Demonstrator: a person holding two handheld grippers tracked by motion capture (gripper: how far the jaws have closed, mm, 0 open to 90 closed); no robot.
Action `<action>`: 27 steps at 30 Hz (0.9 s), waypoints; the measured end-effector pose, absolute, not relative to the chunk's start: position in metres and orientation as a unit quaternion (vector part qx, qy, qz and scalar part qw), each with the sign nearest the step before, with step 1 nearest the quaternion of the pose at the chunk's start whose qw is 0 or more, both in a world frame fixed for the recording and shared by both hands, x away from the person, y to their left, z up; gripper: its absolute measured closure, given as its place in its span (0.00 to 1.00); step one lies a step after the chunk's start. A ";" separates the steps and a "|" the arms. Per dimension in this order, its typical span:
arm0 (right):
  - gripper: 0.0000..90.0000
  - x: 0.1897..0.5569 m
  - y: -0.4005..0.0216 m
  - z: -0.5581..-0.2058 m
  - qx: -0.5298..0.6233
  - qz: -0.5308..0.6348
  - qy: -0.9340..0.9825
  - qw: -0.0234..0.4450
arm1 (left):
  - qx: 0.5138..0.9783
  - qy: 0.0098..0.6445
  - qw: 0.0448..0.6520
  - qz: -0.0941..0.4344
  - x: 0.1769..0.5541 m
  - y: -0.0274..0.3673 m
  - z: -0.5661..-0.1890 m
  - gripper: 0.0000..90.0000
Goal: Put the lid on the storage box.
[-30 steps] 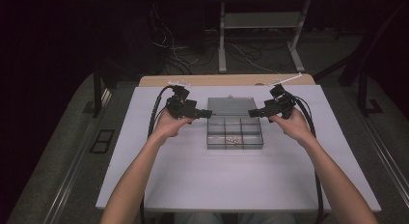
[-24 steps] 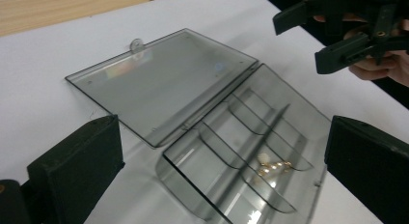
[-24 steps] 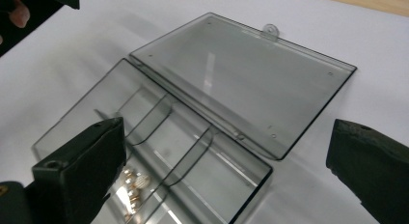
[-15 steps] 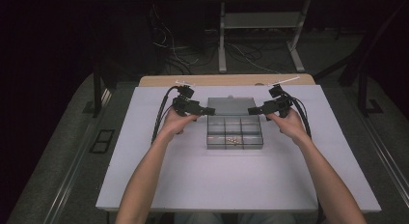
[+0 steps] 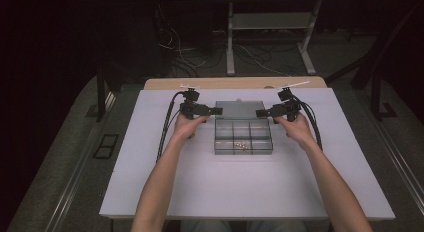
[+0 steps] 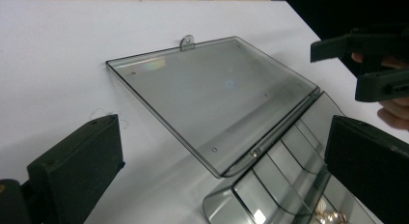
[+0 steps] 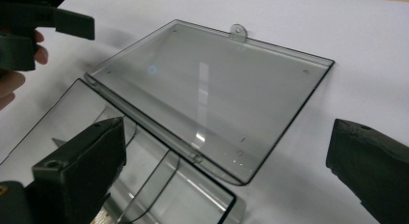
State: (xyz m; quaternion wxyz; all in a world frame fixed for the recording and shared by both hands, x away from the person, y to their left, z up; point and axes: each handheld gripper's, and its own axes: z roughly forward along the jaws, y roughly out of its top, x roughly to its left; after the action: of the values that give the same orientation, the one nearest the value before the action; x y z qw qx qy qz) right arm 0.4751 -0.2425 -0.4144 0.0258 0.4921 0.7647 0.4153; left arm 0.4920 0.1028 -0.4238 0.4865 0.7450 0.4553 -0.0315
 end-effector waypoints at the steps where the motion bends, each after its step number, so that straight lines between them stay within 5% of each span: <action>1: 0.00 0.476 -0.244 -0.416 0.496 0.417 0.761 0.026 | 0.739 0.461 0.490 -0.031 0.493 0.102 -0.425 0.00; 6: 0.00 0.482 -0.252 -0.420 0.516 0.428 0.742 0.025 | 0.717 0.487 0.498 -0.041 0.497 0.103 -0.432 0.00; 10: 0.17 0.484 -0.257 -0.422 0.530 0.437 0.726 0.029 | 0.705 0.503 0.497 -0.045 0.500 0.101 -0.437 0.04; 14: 0.17 0.485 -0.257 -0.424 0.534 0.433 0.725 0.029 | 0.702 0.513 0.491 -0.052 0.501 0.101 -0.441 0.09; 27: 0.34 0.487 -0.254 -0.431 0.551 0.413 0.725 0.032 | 0.694 0.534 0.477 -0.078 0.503 0.099 -0.449 0.40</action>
State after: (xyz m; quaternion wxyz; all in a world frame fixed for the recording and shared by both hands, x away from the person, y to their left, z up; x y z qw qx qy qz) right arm 0.4867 -0.2543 -0.4311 0.0321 0.5506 0.7249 0.4127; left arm 0.5027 0.0991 -0.4494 0.4765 0.6937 0.5344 -0.0781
